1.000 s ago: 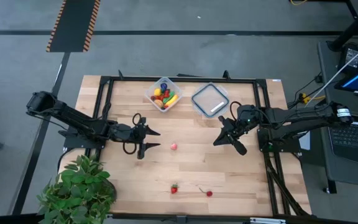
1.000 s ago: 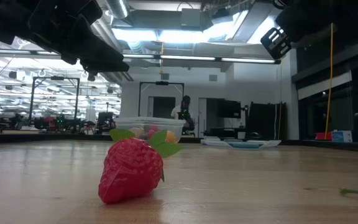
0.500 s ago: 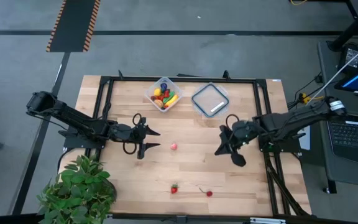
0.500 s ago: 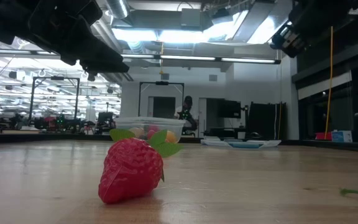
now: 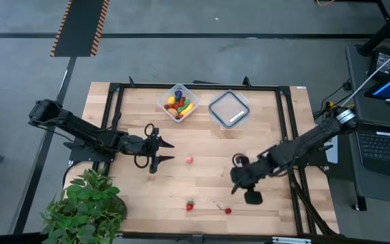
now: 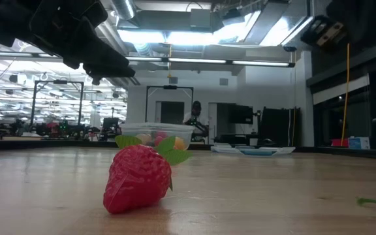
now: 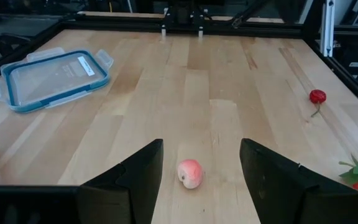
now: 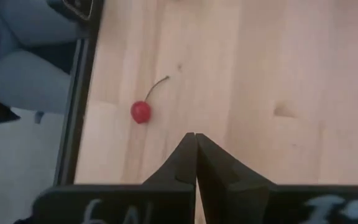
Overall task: Pick and placing Produce into tupperware
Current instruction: Put the cherry into the transparent container
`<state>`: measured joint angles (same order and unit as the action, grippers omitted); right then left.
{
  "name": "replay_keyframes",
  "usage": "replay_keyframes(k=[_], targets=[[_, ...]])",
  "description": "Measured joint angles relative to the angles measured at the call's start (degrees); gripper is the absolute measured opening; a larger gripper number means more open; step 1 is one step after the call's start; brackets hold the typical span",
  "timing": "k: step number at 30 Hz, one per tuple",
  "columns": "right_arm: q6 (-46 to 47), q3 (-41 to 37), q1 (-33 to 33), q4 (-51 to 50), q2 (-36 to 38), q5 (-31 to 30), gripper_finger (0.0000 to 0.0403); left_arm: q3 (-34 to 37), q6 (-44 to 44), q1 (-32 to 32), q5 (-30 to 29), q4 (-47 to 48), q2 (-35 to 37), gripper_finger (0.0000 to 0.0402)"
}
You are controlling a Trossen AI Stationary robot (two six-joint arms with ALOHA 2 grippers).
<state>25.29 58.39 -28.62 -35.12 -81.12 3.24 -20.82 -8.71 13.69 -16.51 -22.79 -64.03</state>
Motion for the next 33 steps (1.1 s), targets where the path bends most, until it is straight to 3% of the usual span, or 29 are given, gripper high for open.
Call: replay_keyframes(k=[9,19,26,33], targets=[[2.3,9.9,-5.2,-3.5,-13.4,-2.2,0.0006,0.0,-0.2,0.0,0.0,1.4,0.0,0.0206],[10.8,22.1,-9.8,-16.6,-27.2,-4.8,0.0004,0.0,-0.2,0.0,0.0,1.8,0.0,0.0206],[17.1,28.6,-11.4,-18.6,-31.0,-5.1,0.0004,0.0,-0.2,0.0,0.0,3.1,0.0,0.0206],[22.3,28.8,-11.3,-18.5,-31.4,-5.2,0.0017,0.0,-0.2,0.0,0.0,4.2,0.0,0.0206]])
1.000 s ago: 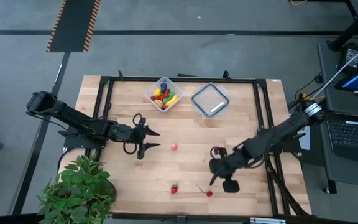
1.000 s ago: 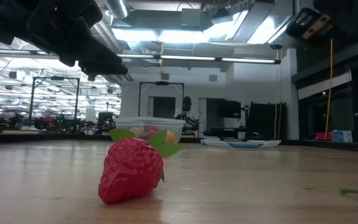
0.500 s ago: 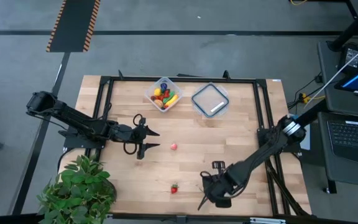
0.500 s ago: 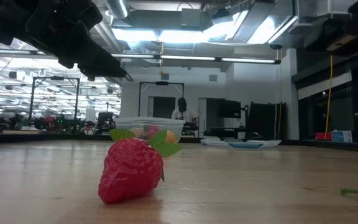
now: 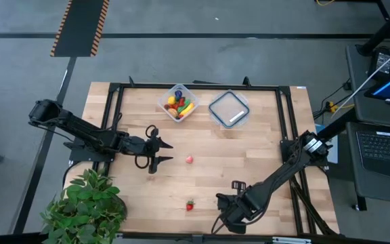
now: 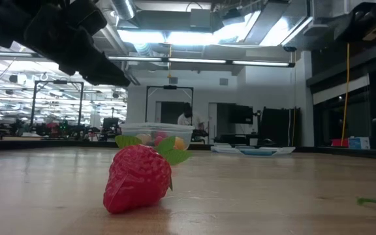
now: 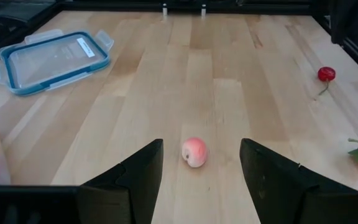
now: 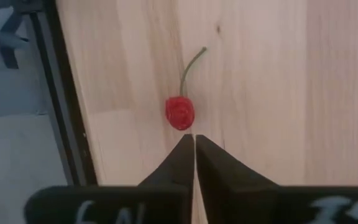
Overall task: Pick and placing Produce into tupperware
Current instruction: Put the cherry into the transparent container
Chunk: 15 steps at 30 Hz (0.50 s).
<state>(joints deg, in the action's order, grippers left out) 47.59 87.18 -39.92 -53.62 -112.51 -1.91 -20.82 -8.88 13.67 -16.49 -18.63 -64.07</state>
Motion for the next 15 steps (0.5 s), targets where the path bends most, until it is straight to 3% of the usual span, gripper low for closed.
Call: replay_keyframes(k=[4,15], targets=[[0.4,0.0,0.1,0.5,0.0,0.0,0.0046,0.0,0.0,0.0,0.0,0.2,0.0,0.0206],[0.2,0.0,0.3,5.9,0.0,0.4,0.0178,0.0,0.0,0.0,0.0,0.2,0.0,0.0206]])
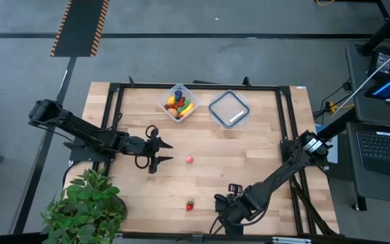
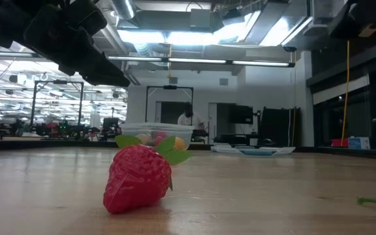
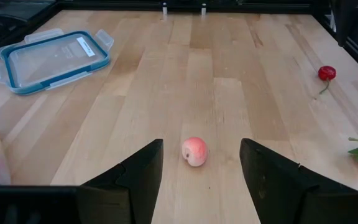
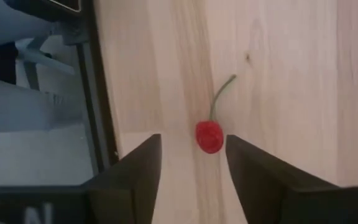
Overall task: Pick and placing Produce into tupperware
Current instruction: Put the cherry into the transparent container
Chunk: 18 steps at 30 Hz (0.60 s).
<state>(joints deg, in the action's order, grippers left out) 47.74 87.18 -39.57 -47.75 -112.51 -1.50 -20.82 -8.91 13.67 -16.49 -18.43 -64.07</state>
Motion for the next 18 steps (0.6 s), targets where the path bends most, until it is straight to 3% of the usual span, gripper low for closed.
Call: replay_keyframes(k=[6,18], targets=[[1.6,0.0,-0.3,0.7,0.0,0.0,0.0199,0.0,0.0,0.0,0.0,0.0,0.0,0.0206],[1.7,-0.1,-0.8,0.8,-2.9,0.2,0.0187,0.0,0.0,0.0,0.0,0.3,0.0,0.0206]])
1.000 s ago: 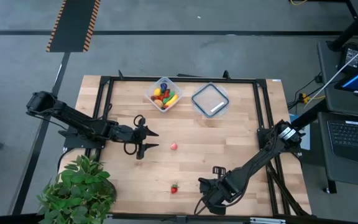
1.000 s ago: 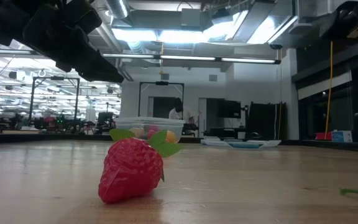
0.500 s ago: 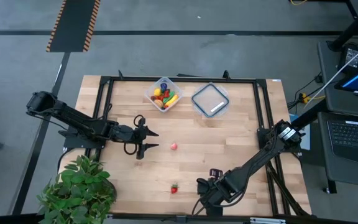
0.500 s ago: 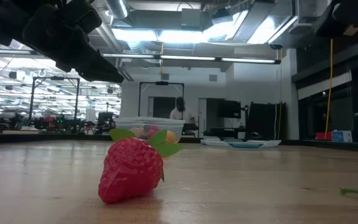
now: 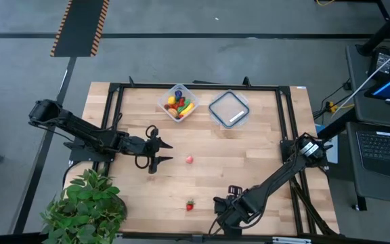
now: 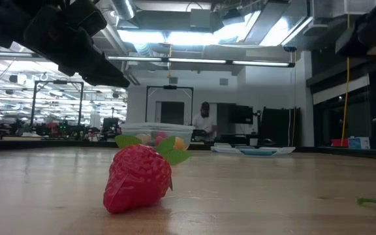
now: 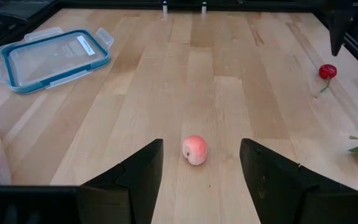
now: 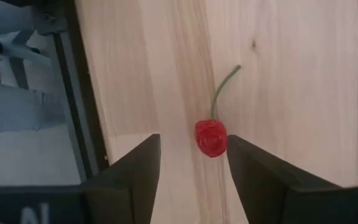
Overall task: Pick and placing Produce into tupperware
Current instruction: Put the cherry into the transparent container
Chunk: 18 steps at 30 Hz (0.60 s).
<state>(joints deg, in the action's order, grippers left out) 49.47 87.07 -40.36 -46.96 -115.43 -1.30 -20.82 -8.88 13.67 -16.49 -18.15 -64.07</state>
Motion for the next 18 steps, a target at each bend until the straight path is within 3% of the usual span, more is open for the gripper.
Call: replay_keyframes(k=[18], targets=[[4.5,-5.2,0.0,3.2,-0.1,-1.0,0.0188,0.0,0.0,0.0,0.0,2.3,0.0,0.0206]])
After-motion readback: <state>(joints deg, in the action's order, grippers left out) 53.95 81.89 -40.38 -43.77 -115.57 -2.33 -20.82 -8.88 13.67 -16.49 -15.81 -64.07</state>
